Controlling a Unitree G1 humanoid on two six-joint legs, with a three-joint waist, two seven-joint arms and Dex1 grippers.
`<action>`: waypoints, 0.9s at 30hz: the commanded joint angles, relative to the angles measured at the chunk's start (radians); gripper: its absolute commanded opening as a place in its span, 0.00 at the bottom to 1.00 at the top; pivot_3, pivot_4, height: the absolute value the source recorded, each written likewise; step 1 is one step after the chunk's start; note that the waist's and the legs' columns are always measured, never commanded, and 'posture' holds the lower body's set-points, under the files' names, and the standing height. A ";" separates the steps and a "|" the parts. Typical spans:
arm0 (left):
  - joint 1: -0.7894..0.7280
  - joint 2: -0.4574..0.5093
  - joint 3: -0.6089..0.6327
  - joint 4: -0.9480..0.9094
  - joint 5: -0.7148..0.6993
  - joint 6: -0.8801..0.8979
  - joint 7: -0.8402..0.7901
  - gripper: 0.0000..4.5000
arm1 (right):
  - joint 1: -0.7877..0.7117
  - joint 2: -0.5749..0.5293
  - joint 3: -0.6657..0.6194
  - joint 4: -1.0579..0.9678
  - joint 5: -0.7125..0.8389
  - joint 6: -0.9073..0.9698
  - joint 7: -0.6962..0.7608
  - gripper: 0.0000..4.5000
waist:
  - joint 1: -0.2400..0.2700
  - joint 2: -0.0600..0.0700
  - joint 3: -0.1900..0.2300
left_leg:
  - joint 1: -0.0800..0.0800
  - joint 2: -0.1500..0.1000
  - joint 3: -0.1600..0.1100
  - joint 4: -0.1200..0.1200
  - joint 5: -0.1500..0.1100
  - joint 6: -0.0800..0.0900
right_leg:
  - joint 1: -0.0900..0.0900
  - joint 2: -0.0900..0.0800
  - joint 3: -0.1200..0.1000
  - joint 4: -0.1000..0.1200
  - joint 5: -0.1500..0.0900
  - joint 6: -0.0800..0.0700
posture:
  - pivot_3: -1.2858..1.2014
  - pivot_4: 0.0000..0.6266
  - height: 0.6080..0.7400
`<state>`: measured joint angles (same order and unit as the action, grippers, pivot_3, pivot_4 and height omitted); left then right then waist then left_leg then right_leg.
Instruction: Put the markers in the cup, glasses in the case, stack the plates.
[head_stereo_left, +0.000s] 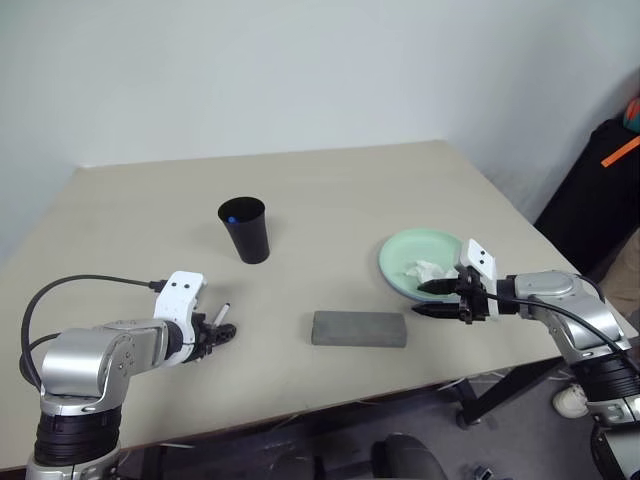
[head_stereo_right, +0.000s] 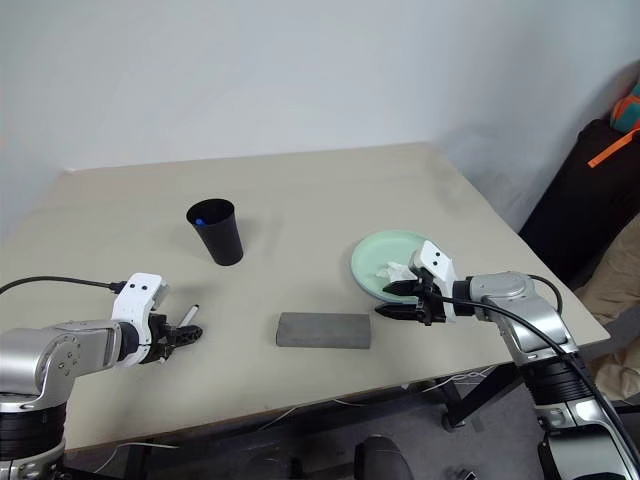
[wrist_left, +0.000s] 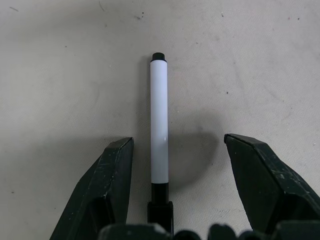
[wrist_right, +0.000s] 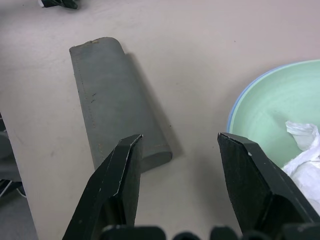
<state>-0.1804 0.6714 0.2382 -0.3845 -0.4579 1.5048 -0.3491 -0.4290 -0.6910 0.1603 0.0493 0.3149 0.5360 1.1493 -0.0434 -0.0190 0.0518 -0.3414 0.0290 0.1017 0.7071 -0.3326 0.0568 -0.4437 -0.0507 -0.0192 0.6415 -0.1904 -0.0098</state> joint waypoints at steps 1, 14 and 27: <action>0.008 0.017 -0.018 0.015 0.019 -0.016 0.001 0.59 | -0.018 -0.005 -0.028 -0.033 0.013 -0.003 -0.003 0.57 | 0.000 0.000 0.000 | 0.000 0.000 0.000 0.000 0.000 0.000 | 0.000 0.000 0.000 0.000 0.000 0.000 | 0.52 0.00 1.00; -0.009 0.034 -0.040 0.046 0.044 -0.078 -0.014 0.02 | -0.027 -0.004 -0.023 -0.028 0.010 -0.006 0.000 0.57 | 0.001 0.001 0.000 | 0.000 0.000 0.000 -0.001 0.000 0.000 | 0.000 -0.001 0.000 -0.001 0.000 0.000 | 0.52 0.00 1.00; -0.124 0.109 0.020 0.025 -0.050 -0.500 -0.299 0.02 | -0.047 0.006 -0.015 -0.014 0.003 -0.017 0.000 0.57 | 0.000 -0.001 0.000 | -0.001 0.000 0.001 -0.003 0.002 -0.001 | -0.002 -0.001 0.000 -0.002 0.000 -0.004 | 0.52 0.00 1.00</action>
<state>-0.2614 0.7710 0.2236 -0.3445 -0.4821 1.0486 -0.6157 -0.4562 -0.6849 0.1628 0.0504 0.3140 0.5341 1.1495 -0.0433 -0.0197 0.0521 -0.3425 0.0288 0.1026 0.7038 -0.3308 0.0562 -0.4455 -0.0510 -0.0193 0.6397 -0.1900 -0.0132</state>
